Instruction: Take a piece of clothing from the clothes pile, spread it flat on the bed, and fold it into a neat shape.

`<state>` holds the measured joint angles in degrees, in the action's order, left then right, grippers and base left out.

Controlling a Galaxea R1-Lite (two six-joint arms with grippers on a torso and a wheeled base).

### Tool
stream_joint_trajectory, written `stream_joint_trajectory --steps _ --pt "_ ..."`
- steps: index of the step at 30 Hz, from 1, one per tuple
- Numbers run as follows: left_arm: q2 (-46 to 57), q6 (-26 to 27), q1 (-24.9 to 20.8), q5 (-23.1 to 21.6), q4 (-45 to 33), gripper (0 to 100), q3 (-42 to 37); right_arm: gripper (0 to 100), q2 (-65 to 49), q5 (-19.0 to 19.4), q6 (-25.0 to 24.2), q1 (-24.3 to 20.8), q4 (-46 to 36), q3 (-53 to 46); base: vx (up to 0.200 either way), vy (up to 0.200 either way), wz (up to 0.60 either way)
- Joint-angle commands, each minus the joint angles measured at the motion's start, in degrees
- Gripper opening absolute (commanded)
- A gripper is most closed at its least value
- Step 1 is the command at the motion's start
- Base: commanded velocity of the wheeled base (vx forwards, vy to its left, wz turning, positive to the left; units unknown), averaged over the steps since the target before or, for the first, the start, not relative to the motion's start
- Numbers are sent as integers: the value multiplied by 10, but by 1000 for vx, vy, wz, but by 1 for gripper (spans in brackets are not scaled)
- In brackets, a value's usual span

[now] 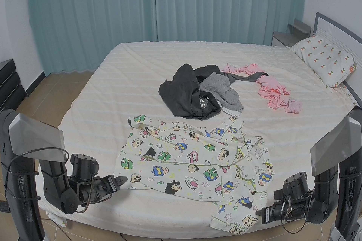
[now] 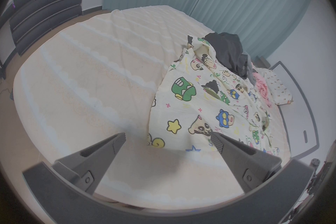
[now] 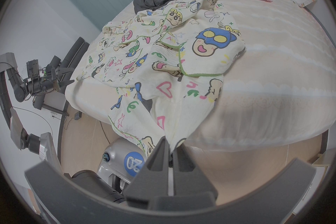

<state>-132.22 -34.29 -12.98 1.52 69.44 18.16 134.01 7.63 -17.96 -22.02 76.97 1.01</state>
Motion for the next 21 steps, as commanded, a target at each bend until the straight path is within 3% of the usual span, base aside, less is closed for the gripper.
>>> stream_joint_trajectory --steps 1,11,12,21 --pt "-43 1 -19 9 -2 100 26 0 7 2 3 6 0 -8 0 0 0" --pt "-52 19 -28 17 -9 100 62 0 6 2 3 6 1 -7 0 0 0" --pt "-55 23 -28 23 -13 0 68 0 6 2 4 6 1 -7 0 0 0" --pt "-54 23 -27 48 -33 0 68 0 5 2 5 7 0 -10 0 0 0"
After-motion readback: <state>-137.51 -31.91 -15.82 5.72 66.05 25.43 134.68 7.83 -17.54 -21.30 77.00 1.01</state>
